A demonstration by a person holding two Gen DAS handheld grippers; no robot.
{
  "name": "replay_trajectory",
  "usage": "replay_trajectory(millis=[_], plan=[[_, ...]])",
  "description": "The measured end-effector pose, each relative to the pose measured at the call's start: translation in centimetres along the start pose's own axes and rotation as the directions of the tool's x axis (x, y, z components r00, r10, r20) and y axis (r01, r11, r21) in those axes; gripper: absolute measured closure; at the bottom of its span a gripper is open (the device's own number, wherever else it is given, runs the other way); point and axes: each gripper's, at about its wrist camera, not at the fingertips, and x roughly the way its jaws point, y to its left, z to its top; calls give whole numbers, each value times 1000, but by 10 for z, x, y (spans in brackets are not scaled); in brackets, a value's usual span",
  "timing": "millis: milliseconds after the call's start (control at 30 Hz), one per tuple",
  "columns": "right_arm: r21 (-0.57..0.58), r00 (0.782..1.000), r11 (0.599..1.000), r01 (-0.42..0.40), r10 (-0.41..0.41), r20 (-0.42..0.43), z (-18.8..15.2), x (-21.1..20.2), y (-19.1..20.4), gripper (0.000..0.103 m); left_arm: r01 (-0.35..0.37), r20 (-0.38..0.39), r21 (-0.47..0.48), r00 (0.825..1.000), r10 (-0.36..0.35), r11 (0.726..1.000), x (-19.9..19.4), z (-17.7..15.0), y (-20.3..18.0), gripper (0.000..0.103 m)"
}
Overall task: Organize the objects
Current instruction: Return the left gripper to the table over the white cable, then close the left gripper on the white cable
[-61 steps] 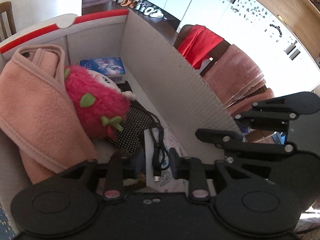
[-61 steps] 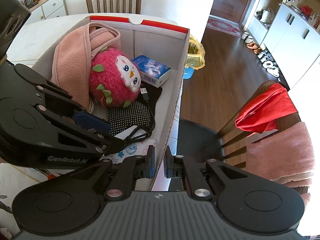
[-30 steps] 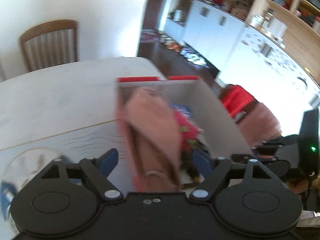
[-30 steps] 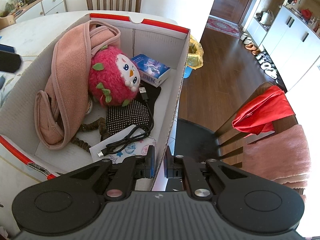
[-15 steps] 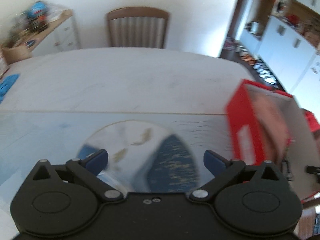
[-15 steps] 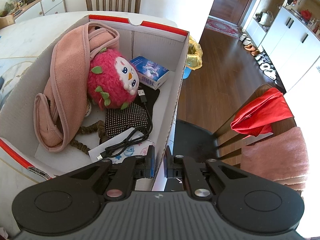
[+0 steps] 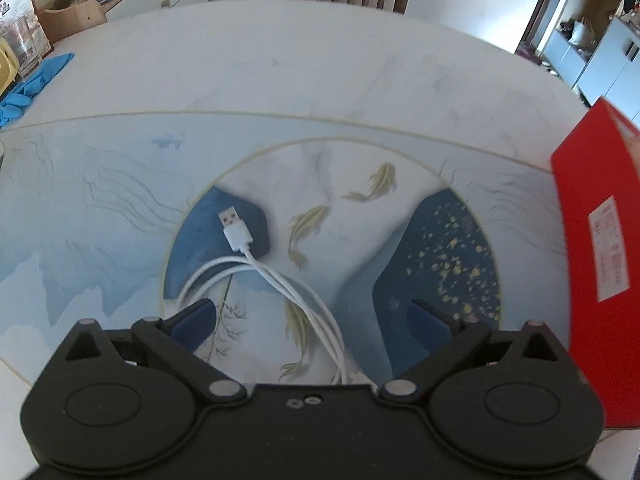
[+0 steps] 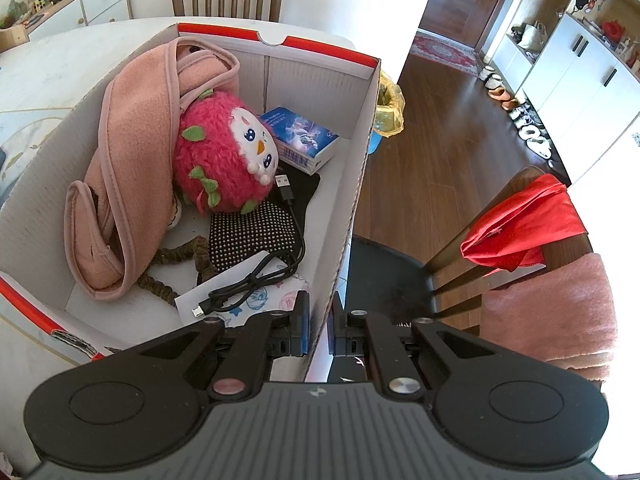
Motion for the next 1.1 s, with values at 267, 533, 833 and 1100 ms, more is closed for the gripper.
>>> replay_trajectory(millis=[267,533,833,1100], plan=[[-3,1000,1000,1,-1,-1,0,1,0,95,-59,-33,-30,998,58,998,14,-4,1,7],[-4,1000,1000,0,0,-3,0,2,1,95,-45,-14,-49,999,45,998,13,-4,-1,39],[-2,1000,1000,0,0,-3,0,2,2,95,5,-5,-60,1000,-5,998,8,-2,0,92],[-3,1000,1000,0,0,-2,0,2,2,95,70,39,-42,997,-68,997,-9,-6,-3,100]])
